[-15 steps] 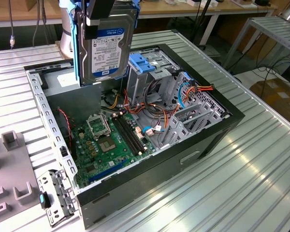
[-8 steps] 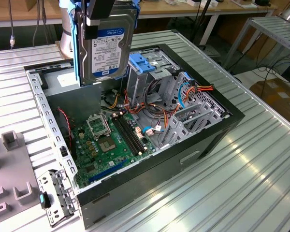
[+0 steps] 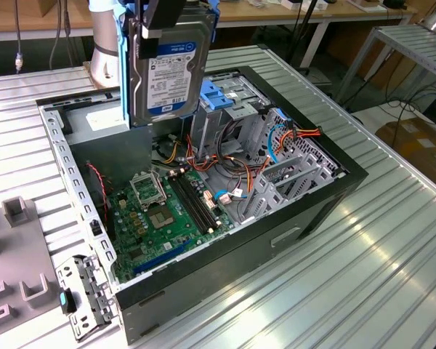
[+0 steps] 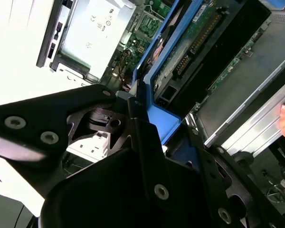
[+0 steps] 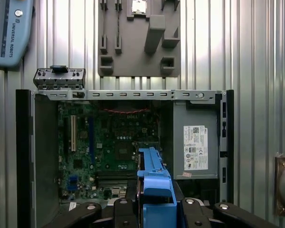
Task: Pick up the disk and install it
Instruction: 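Insert the disk into the insertion slot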
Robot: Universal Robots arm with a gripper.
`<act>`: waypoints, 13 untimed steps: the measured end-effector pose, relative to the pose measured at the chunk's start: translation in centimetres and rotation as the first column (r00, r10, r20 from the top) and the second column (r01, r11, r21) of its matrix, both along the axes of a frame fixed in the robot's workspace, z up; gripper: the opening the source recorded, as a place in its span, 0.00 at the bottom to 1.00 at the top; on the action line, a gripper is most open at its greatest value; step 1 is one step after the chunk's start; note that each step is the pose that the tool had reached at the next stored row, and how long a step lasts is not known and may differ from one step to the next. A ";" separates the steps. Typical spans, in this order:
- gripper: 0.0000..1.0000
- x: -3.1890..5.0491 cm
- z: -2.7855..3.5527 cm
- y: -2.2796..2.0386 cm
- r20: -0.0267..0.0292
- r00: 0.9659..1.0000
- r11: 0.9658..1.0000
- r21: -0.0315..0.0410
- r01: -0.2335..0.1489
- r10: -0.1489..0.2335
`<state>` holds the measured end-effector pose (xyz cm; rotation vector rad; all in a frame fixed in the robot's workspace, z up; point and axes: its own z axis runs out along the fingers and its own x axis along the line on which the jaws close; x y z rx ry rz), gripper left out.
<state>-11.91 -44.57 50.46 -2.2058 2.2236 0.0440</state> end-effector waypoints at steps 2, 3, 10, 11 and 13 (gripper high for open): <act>0.37 0.28 0.00 -0.02 0.000 1.000 1.000 0.000 0.000 0.000; 0.37 0.57 0.00 -0.02 0.000 1.000 1.000 0.000 0.000 0.000; 0.37 1.66 0.01 -0.05 0.000 1.000 1.000 -0.001 0.000 0.000; 0.37 1.78 0.00 -0.05 0.000 1.000 1.000 -0.001 0.000 0.000; 0.37 2.07 0.00 -0.06 0.000 1.000 1.000 -0.001 0.000 0.000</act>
